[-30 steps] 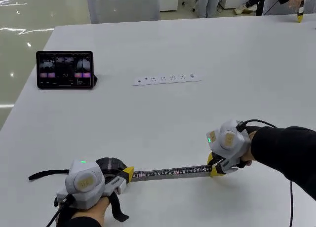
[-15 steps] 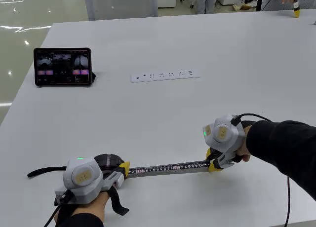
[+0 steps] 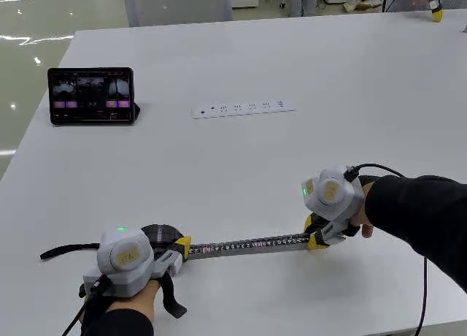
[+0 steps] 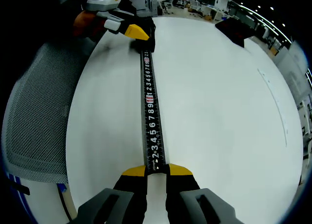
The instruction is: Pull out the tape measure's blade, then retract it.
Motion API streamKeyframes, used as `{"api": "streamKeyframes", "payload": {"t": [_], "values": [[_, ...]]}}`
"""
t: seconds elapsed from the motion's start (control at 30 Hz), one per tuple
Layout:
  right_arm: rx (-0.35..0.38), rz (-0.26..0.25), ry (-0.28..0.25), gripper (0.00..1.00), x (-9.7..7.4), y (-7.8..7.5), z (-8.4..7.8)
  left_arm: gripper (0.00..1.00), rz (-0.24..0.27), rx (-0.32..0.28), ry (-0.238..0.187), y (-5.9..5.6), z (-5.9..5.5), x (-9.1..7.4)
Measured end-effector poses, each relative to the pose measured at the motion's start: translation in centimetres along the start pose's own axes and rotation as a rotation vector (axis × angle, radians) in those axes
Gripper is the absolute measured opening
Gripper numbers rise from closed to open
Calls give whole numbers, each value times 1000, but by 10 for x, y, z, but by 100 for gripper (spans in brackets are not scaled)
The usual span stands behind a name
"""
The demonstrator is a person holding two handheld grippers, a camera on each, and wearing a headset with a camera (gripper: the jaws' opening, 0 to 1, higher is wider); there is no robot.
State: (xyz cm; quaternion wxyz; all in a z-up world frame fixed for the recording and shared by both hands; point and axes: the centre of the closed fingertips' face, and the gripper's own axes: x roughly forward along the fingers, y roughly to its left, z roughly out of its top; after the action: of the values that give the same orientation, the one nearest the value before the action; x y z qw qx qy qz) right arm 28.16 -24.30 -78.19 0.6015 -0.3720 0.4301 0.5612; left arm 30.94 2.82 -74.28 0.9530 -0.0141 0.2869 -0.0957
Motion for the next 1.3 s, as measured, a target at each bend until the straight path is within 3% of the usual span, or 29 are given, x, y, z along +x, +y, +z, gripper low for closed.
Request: {"api": "streamKeyframes", "payload": {"t": [0.4, 0.93, 1.3], "values": [[-8, -4, 6, 10, 0, 0, 2, 58, 0, -2, 14, 0, 0, 0], [64, -21, 25, 11, 2, 0, 5, 59, -9, -9, 32, -1, 0, -1], [59, -19, 23, 10, 4, 0, 11, 59, -13, -10, 44, -1, -1, 0]]}}
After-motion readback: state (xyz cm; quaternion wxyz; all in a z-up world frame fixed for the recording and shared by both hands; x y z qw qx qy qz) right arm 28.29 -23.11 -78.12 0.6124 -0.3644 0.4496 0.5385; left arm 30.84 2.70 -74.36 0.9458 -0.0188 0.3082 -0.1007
